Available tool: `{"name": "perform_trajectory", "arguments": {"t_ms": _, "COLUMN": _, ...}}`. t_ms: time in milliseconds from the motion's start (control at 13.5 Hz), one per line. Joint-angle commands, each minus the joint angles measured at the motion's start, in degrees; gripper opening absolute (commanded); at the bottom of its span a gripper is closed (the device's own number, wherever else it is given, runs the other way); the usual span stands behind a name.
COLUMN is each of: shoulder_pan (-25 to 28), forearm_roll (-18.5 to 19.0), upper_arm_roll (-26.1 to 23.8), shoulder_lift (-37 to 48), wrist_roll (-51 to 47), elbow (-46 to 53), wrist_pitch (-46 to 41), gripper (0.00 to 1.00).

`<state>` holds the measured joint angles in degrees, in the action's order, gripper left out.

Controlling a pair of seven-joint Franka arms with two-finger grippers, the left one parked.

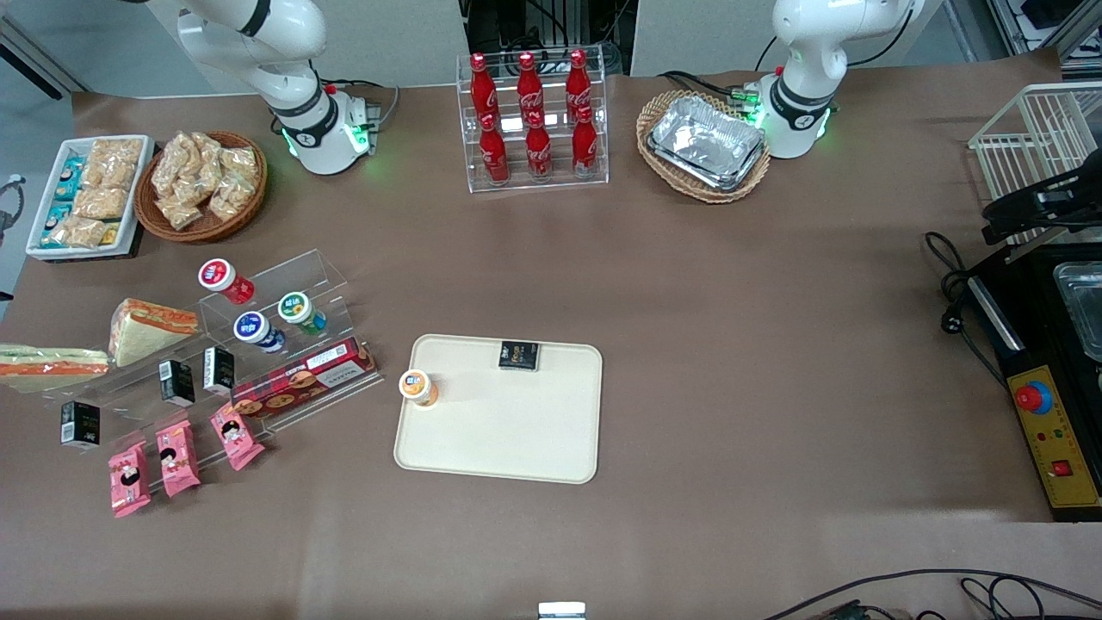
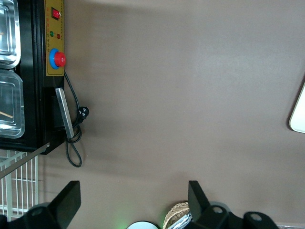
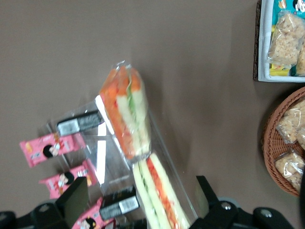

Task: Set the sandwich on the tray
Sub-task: 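Lower the right gripper and close it on the wrapped sandwich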

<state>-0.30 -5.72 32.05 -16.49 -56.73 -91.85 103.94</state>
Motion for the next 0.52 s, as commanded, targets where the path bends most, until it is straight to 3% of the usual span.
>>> {"name": "perform_trajectory", "arguments": {"t_ms": 0, "shoulder_pan": -1.7, "forearm_roll": -1.9, "upper_arm_roll": 0.2, "shoulder_lift": -2.4, "wrist_roll": 0.0, "elbow": -2.0, "wrist_pitch": 5.1, "gripper": 1.00}}
{"name": "perform_trajectory", "arguments": {"t_ms": 444, "shoulder_pan": -2.2, "forearm_roll": -3.9, "upper_arm_roll": 0.2, "shoulder_lift": -4.1, "wrist_roll": 4.8, "elbow": -8.4, "wrist_pitch": 14.9, "gripper": 1.00}}
